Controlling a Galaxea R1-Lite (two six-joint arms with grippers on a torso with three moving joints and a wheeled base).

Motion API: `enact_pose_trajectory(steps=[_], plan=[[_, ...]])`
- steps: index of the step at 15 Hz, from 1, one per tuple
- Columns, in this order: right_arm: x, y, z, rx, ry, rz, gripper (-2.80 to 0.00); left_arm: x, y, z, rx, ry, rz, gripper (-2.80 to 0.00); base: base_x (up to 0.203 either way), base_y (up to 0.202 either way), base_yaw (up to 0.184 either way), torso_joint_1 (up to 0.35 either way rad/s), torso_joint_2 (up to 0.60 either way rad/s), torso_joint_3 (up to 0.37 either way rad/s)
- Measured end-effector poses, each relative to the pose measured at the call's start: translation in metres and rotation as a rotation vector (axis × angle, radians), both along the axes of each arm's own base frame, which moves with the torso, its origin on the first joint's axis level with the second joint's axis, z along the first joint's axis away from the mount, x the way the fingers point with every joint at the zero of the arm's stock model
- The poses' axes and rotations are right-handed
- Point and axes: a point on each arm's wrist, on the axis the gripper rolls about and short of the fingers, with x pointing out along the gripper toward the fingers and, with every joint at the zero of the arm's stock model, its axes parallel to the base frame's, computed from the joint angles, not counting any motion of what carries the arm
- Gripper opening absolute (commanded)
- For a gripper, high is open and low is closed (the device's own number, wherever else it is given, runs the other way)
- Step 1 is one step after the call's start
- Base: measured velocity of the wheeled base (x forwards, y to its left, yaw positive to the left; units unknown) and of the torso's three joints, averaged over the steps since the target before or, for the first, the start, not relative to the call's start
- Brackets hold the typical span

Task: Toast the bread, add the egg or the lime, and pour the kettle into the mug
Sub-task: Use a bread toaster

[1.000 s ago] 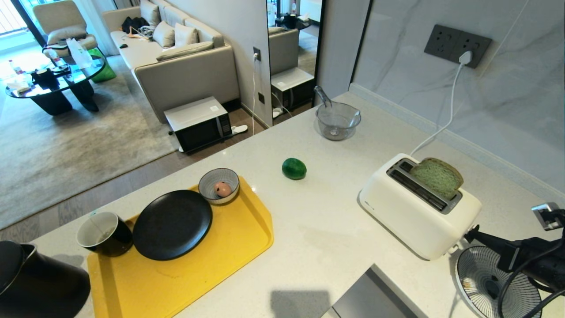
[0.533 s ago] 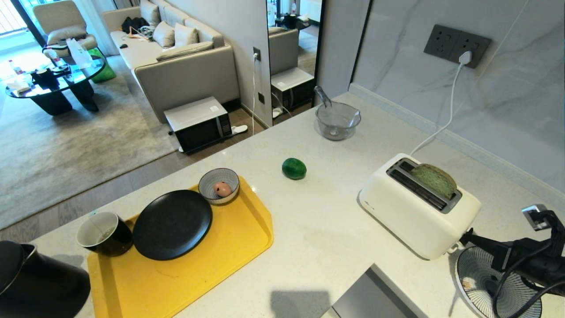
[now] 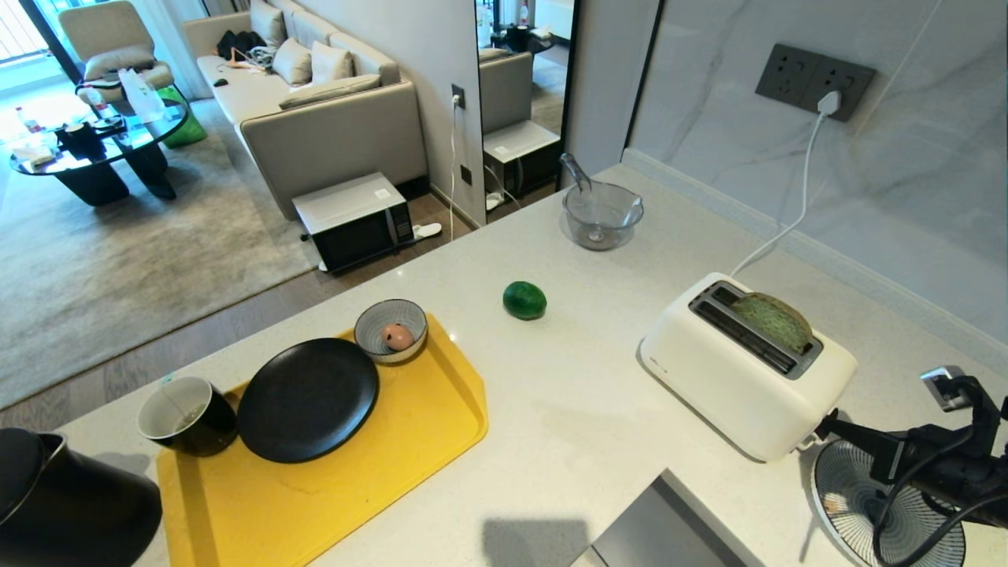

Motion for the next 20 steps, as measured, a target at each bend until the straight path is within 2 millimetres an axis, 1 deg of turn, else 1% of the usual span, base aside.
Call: enact_pose_trajectory(steps=[20], plan=[[-0.0009,0.0014,0.0009,-0.001,-0.001,0.002,-2.8,0.0,0.0,0.0,0.0,0.0,0.0,-2.8,0.0,0.0,0.0,0.0,0.0,0.0]])
